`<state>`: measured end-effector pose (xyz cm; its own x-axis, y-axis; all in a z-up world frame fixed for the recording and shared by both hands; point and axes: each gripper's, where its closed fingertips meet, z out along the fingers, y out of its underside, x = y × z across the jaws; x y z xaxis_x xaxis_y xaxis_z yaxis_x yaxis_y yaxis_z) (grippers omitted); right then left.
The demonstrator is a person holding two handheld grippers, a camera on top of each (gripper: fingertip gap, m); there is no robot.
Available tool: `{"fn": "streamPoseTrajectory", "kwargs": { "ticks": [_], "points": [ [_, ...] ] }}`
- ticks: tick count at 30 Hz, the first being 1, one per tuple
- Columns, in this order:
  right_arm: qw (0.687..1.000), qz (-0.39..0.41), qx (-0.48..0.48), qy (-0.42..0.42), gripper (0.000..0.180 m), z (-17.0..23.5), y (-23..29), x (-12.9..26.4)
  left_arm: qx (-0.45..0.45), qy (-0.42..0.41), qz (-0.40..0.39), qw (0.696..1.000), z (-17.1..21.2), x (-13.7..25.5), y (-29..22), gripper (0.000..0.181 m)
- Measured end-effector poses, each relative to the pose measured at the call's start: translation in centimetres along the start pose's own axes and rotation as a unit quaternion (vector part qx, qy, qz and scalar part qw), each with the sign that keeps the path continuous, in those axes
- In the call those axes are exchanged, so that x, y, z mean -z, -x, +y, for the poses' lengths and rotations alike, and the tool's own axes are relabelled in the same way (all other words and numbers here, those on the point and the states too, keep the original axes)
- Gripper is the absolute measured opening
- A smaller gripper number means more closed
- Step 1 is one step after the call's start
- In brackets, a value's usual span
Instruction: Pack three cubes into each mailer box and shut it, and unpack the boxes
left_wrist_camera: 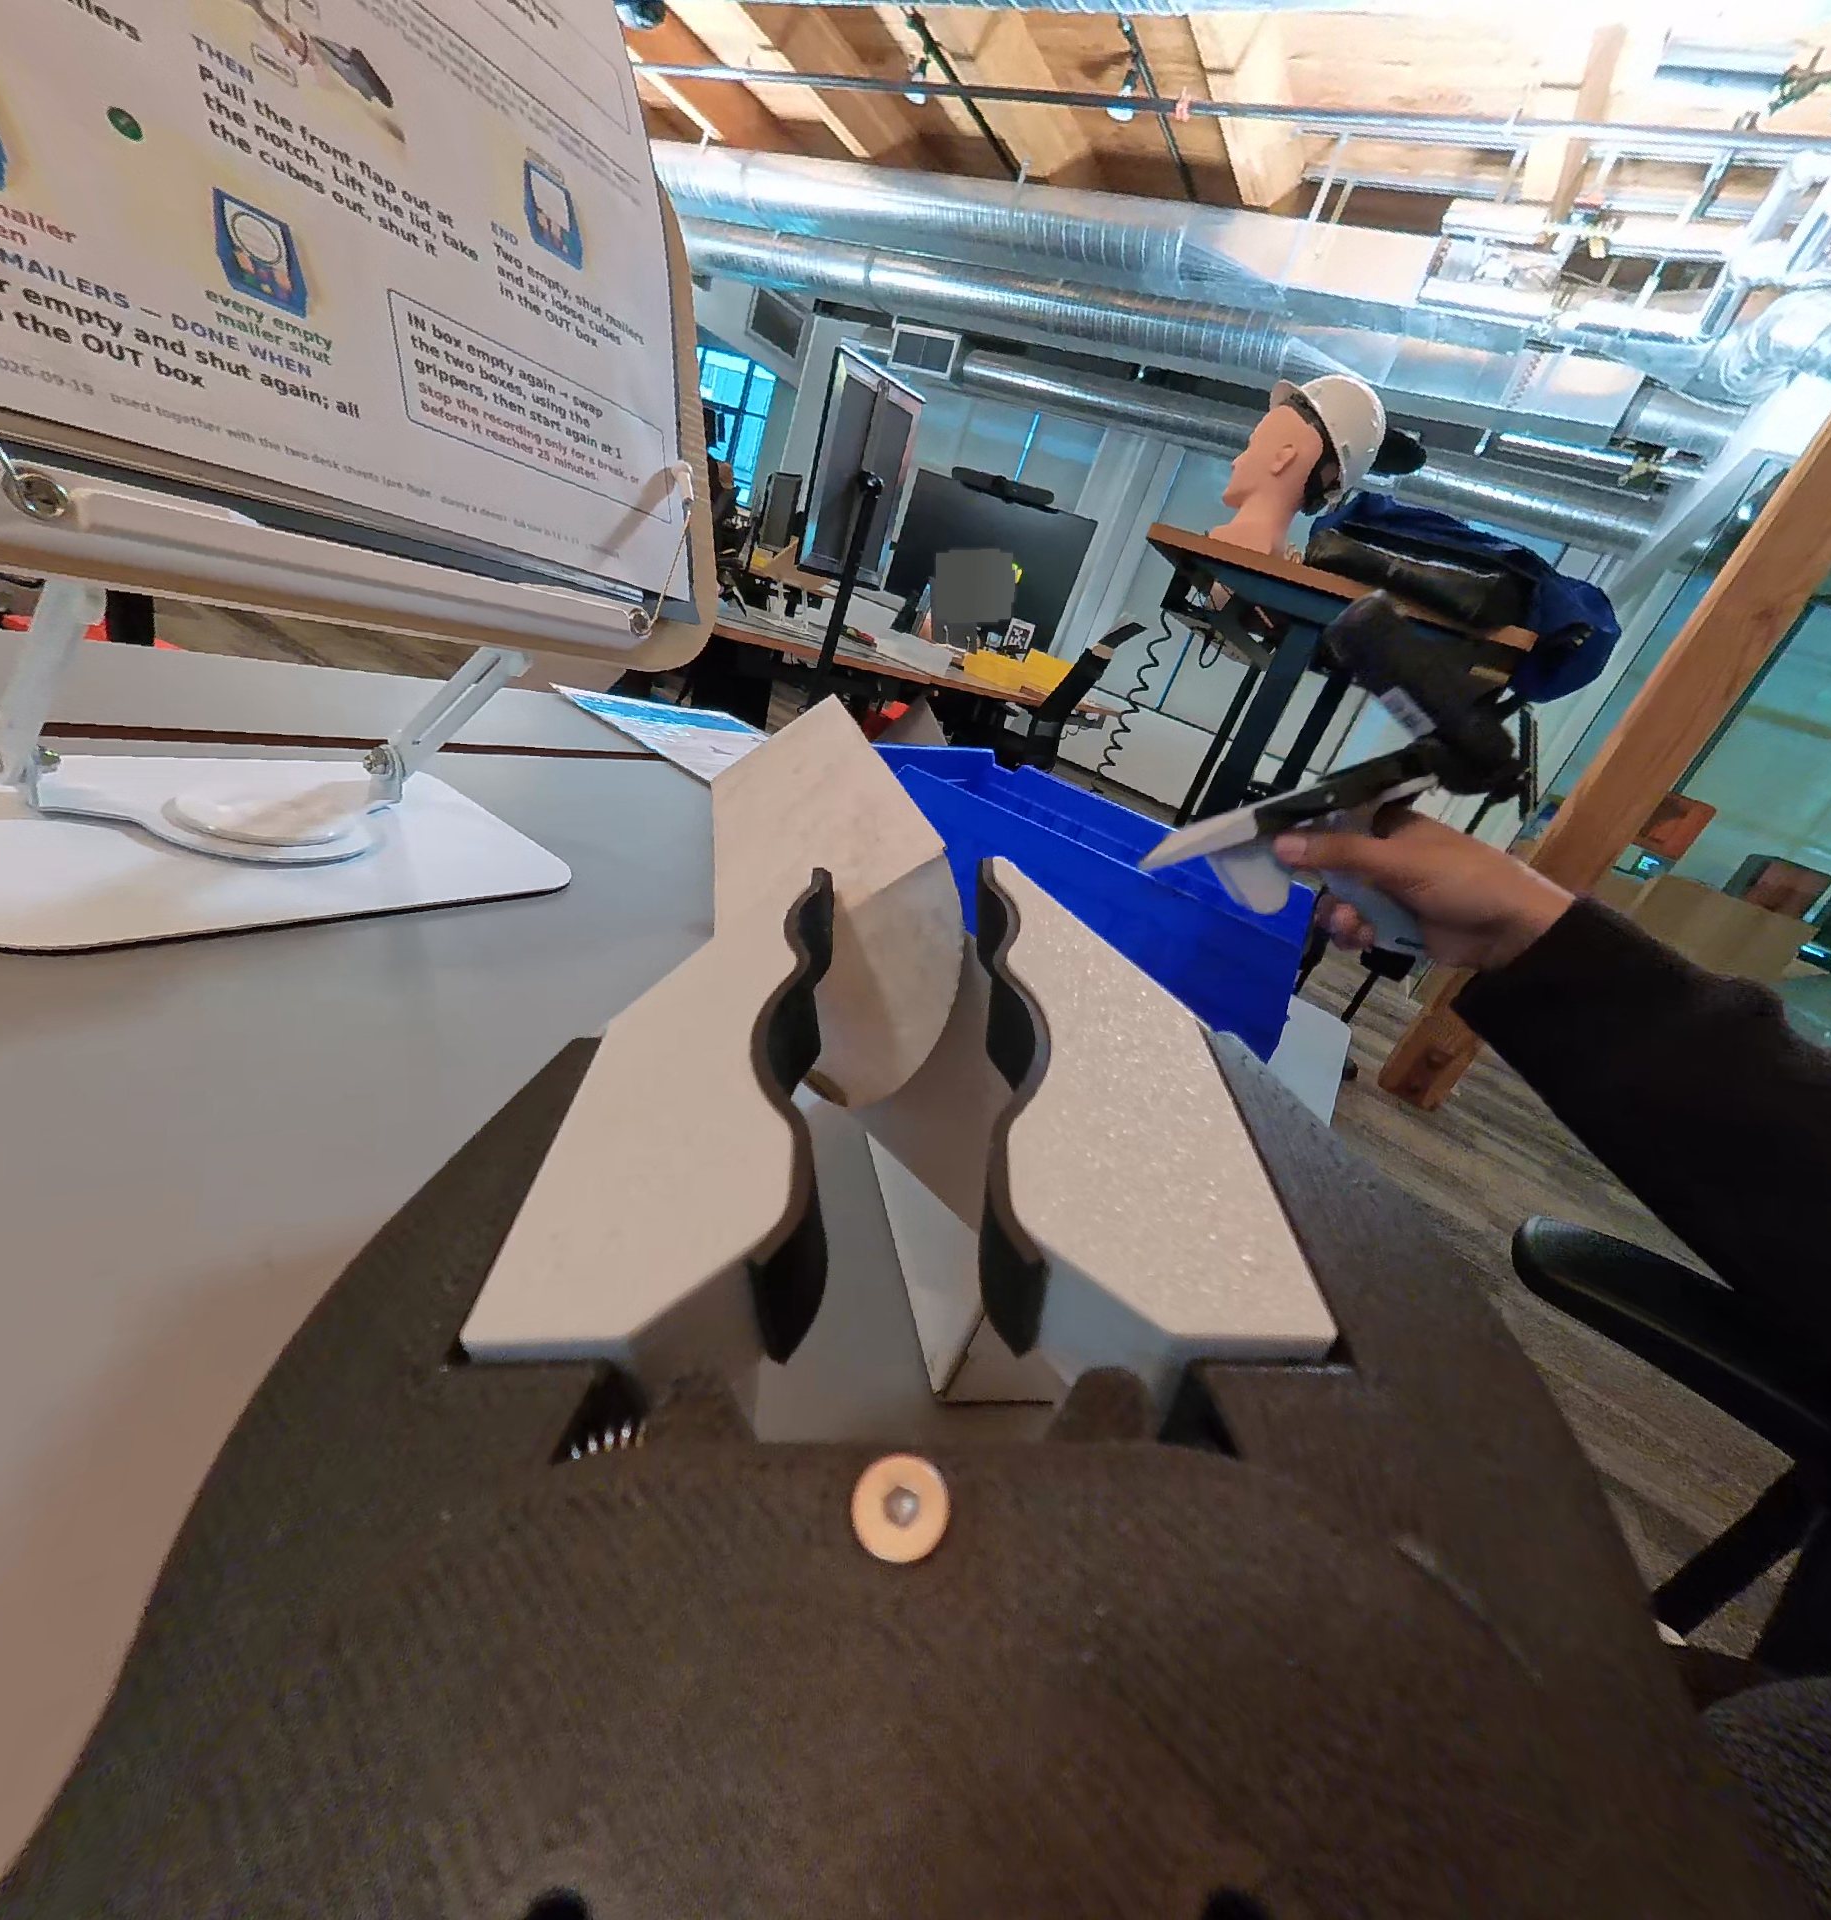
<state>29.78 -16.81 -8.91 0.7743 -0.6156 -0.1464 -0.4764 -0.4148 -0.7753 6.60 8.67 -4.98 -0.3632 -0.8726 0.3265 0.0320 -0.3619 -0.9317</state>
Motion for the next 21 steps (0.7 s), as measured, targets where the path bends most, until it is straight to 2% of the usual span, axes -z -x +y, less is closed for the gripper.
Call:
{"fn": "streamPoseTrajectory", "kwargs": {
  "ticks": [3,5,7,9,14,21],
  "points": [
    [0.994,-0.014,0.076,-0.071,0.047,-3.8,5.0,1.6,-0.001,-0.002,0.003,1.000,0.0,-0.1,-0.1,0.027],
    [0.985,-0.052,0.143,-0.084,0.042,-4.6,10.4,1.8,-0.001,-0.002,0.005,1.000,0.0,-0.2,-0.2,0.027],
    [0.973,-0.098,0.191,-0.086,0.036,-4.0,16.0,0.8,-0.002,-0.003,0.007,1.000,0.0,-0.3,-0.3,0.027],
    [0.965,-0.127,0.227,-0.039,0.035,-1.3,20.0,-1.7,-0.002,-0.003,0.009,1.000,0.0,-0.3,-0.4,0.027],
    [0.951,-0.073,0.288,0.084,0.038,4.8,20.8,-7.9,-0.005,-0.002,0.018,1.000,0.0,0.0,-0.9,0.027],
    [0.960,-0.080,0.250,0.102,0.040,5.2,20.7,-9.8,-0.024,-0.003,0.027,0.999,0.0,0.0,-1.5,0.027]
  ]
}}
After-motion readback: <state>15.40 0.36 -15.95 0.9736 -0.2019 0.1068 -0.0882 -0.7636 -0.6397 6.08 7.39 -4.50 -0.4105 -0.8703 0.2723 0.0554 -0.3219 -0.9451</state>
